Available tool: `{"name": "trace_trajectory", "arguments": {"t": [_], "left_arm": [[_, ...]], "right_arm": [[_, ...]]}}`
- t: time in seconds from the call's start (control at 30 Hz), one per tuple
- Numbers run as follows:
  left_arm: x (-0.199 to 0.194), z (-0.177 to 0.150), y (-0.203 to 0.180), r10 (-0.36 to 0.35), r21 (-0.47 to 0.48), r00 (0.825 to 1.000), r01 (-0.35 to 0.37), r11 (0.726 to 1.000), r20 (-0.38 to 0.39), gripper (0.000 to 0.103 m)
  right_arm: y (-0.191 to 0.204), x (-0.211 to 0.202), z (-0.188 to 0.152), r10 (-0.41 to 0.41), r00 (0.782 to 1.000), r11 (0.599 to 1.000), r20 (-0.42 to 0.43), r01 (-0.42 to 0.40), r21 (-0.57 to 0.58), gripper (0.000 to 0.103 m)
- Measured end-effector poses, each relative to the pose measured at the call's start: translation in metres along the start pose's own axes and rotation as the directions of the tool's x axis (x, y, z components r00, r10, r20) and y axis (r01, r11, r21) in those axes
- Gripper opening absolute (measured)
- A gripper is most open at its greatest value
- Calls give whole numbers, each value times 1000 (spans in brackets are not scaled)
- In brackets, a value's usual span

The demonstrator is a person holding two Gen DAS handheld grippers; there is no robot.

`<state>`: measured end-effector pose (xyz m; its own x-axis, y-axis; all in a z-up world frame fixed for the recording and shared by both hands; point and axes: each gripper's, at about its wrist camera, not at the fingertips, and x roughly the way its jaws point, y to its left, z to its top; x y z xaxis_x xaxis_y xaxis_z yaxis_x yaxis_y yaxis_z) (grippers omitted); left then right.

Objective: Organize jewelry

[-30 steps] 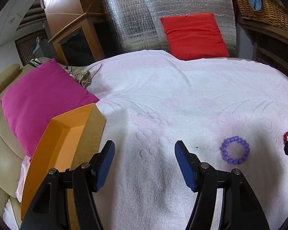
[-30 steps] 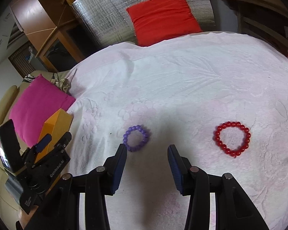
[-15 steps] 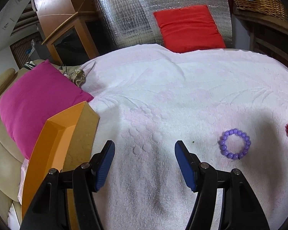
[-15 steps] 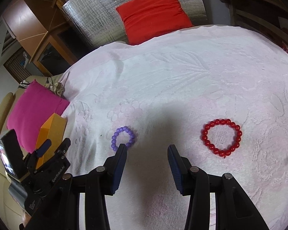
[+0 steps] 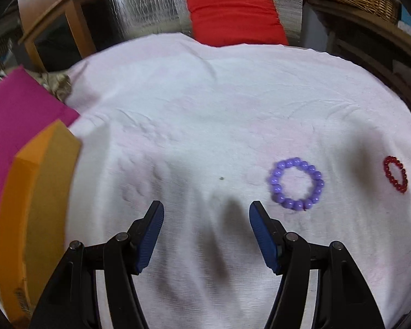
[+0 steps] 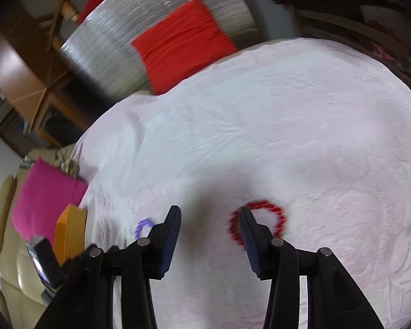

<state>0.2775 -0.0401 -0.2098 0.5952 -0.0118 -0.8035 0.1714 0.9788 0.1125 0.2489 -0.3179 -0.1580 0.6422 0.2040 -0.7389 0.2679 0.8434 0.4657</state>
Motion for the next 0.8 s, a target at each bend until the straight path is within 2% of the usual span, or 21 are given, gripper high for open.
{"name": "trace_trajectory", "arguments": {"t": [0.23,0.37,0.5,0.73,0.8], "left_arm": [[9,-1,-4,-15,-1,1000,15,1000,-23,66],[7,1,-9,-67,2,998,67,998,-3,66],[11,3,-14,-115,-3,993,115,993,0,66],[17,7,-26,-174,26,984,174,984,27,66],[19,9,-29,-195,42,980,193,980,48,66]], "right_arm": [[-25,19,2,-58,995,994,-80,65,87,48],[-34,31,2,-111,988,987,-106,122,103,47],[-45,44,-1,-111,982,982,-151,132,136,45],[-40,47,-3,-122,983,981,-134,140,134,43],[-38,48,-3,-122,984,982,-128,138,125,34]]}}
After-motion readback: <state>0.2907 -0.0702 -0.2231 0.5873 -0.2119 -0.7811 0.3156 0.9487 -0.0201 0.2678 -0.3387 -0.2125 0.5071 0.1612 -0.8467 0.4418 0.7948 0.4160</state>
